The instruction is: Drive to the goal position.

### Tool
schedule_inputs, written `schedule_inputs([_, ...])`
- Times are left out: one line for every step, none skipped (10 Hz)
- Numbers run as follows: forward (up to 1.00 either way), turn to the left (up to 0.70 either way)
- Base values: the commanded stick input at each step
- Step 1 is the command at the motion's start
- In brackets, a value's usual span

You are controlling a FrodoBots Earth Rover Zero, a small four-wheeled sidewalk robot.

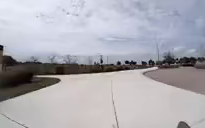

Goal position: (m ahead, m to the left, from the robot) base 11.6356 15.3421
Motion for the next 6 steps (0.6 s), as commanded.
schedule_inputs([1.0, 0.0])
schedule_inputs([1.0, 0.0])
schedule_inputs([1.0, 0.0])
schedule_inputs([1.0, 0.0])
schedule_inputs([1.0, 0.0])
schedule_inputs([1.0, 0.0])
